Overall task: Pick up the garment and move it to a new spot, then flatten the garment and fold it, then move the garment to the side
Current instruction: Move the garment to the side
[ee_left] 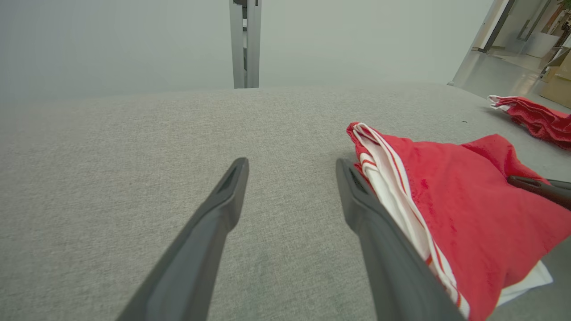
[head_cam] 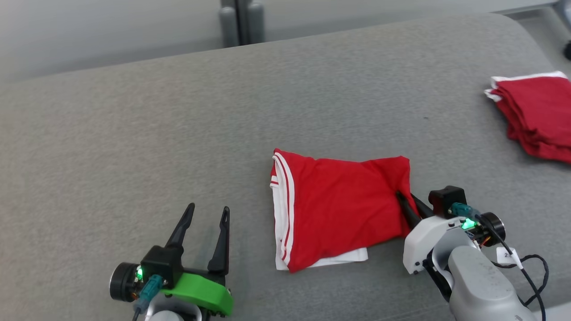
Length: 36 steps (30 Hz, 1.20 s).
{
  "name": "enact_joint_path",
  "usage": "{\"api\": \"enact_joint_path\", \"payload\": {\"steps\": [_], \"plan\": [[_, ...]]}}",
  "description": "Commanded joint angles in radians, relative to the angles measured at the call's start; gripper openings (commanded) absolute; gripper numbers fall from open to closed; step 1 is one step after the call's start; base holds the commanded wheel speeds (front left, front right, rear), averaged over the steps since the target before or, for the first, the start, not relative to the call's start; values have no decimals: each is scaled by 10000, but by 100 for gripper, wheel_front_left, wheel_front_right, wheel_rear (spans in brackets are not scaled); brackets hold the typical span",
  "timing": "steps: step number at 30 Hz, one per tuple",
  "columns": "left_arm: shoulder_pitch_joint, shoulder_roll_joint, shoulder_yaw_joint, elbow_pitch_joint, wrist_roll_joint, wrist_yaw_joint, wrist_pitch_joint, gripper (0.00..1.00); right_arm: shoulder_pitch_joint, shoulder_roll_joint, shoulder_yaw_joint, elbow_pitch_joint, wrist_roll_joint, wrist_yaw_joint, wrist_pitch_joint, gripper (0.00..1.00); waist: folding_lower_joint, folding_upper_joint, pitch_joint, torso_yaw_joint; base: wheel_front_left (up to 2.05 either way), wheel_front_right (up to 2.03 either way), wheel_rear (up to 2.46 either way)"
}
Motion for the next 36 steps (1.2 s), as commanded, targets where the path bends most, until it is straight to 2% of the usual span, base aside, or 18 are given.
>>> {"api": "enact_joint_path", "payload": {"steps": [1, 8, 14, 18, 24, 30, 36], "plan": [[-164, 32, -65, -68, -75, 53, 3, 100, 157, -69, -103, -77, -127, -38, -1, 0, 0, -1, -441, -2295, 0, 0, 0], [-260, 40, -279, 22, 14, 90, 3, 100, 262, -58, -195, -375, 31, -31, -5, 0, 0, -1, -284, -3647, 0, 0, 0], [-504, 46, -494, 300, 177, -92, 3, 100, 658, -44, -689, -905, -44, -31, -6, 0, 0, -1, -50, -3856, 0, 0, 0], [-575, 49, -432, 502, 456, -224, 3, 100, 563, -44, -1026, -1166, -493, -31, -7, 0, 0, -1, 212, -3915, 0, 0, 0], [-638, 263, 137, 297, 790, -287, 3, 100, -886, -54, -499, -1245, -634, -31, 255, 0, 0, -1, 1044, -3823, 0, 0, 0], [-953, 495, 277, 135, 930, -353, 3, 100, -2784, -619, -725, -1394, -849, -31, 975, 0, 0, -1, 1885, -3229, 0, 0, 0], [-1410, 686, 5, 67, 921, -368, 3, 100, -4334, -2014, -1677, -1187, -1552, -31, 1877, 0, 0, -1, 2562, -2485, 0, 0, 0]]}}
